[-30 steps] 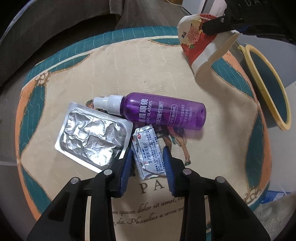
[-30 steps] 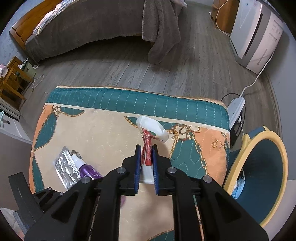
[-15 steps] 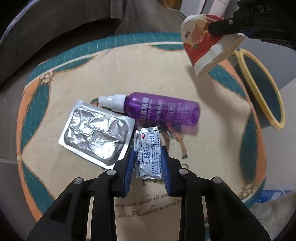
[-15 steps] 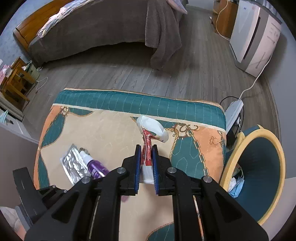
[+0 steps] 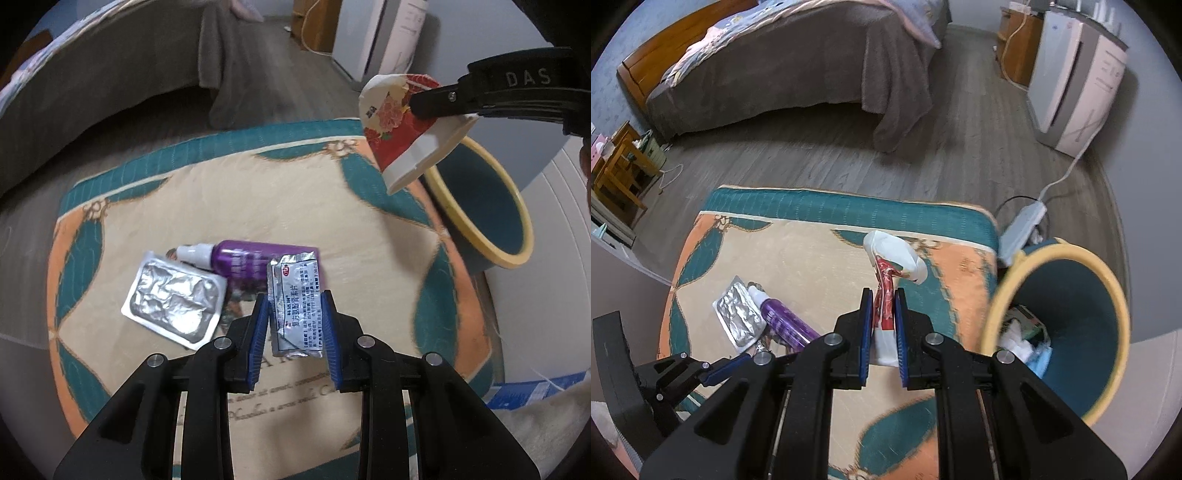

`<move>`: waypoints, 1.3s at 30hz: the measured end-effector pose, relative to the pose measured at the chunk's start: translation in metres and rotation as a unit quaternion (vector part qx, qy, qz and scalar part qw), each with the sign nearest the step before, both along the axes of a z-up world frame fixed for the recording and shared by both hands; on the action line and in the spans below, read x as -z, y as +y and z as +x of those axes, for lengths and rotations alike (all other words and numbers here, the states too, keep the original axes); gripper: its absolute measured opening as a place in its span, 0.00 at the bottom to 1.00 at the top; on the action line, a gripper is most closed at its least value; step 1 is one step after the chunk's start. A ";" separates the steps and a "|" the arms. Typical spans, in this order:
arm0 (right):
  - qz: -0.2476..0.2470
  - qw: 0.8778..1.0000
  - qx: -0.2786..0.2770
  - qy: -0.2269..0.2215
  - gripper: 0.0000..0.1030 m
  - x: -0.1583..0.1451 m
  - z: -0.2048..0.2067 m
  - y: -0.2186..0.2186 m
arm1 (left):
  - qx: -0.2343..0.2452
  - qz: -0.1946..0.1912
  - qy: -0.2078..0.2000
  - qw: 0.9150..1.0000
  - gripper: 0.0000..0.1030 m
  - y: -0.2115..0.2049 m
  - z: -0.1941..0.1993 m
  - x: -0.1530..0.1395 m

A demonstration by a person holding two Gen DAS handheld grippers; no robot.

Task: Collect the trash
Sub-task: 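Carry the wrapper and sachet over the yellow-rimmed bin with both tools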

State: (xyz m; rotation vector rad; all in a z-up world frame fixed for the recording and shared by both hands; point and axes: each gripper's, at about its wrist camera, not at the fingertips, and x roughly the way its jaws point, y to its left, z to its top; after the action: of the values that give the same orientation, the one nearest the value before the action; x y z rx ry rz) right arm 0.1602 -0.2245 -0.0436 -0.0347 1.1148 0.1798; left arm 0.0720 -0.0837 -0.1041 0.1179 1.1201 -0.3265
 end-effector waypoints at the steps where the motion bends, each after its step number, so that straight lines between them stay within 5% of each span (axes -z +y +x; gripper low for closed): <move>1: -0.003 1.000 0.002 -0.001 0.11 -0.002 -0.003 -0.002 | 0.003 -0.002 0.000 1.000 0.29 -0.007 -0.002 0.000; 14: -0.018 0.999 0.014 -0.041 0.11 -0.037 -0.031 -0.040 | 0.037 0.019 -0.023 0.999 0.29 -0.057 -0.013 -0.011; 23: -0.002 0.997 0.066 -0.025 0.11 -0.028 -0.030 -0.091 | 0.040 0.005 -0.012 0.999 0.29 -0.088 -0.012 -0.016; 34: -0.038 0.993 0.112 -0.021 0.11 -0.015 -0.035 -0.148 | 0.090 0.002 -0.021 0.996 0.29 -0.146 -0.008 -0.026; 39: -0.008 0.989 0.147 -0.006 0.11 -0.003 -0.036 -0.184 | 0.106 -0.002 -0.013 0.994 0.29 -0.163 -0.010 -0.019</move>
State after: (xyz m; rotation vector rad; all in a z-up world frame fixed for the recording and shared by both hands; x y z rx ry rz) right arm 0.1239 -0.4086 -0.0411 0.1140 1.0960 -0.0926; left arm 0.0617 -0.2466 -0.0847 0.2375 1.0819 -0.5161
